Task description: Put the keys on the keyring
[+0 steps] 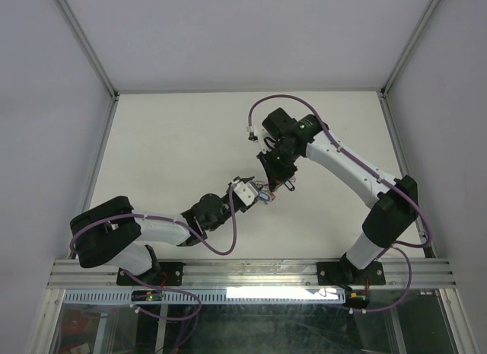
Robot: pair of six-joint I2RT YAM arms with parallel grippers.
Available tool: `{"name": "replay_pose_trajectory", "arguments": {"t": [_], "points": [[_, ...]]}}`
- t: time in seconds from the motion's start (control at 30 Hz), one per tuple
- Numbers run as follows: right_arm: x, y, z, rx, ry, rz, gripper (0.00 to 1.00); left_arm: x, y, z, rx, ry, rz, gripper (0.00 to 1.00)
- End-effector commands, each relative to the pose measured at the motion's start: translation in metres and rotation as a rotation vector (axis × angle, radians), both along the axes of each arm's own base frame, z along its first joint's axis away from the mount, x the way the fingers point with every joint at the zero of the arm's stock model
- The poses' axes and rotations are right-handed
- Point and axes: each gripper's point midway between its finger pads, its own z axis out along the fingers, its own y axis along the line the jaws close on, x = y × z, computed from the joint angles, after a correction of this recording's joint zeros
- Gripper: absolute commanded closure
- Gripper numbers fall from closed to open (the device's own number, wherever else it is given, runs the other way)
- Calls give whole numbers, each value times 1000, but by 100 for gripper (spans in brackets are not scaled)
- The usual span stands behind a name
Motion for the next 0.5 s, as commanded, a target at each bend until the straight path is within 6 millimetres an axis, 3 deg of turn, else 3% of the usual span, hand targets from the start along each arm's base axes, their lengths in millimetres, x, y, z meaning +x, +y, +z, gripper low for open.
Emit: {"name": "replay_pose_trajectory", "arguments": {"t": [0.0,0.23,0.47], "points": [[-4,-2,8,19,-4,-6,100,-3,-1,25,-113,-33,-11,58],[-4,-2,9,33,1,-1,100,-17,-6,24,-95,-68,-103,47],[-7,0,10,50,6,6,100,-21,-17,27,-78,-120,-159,48]]}}
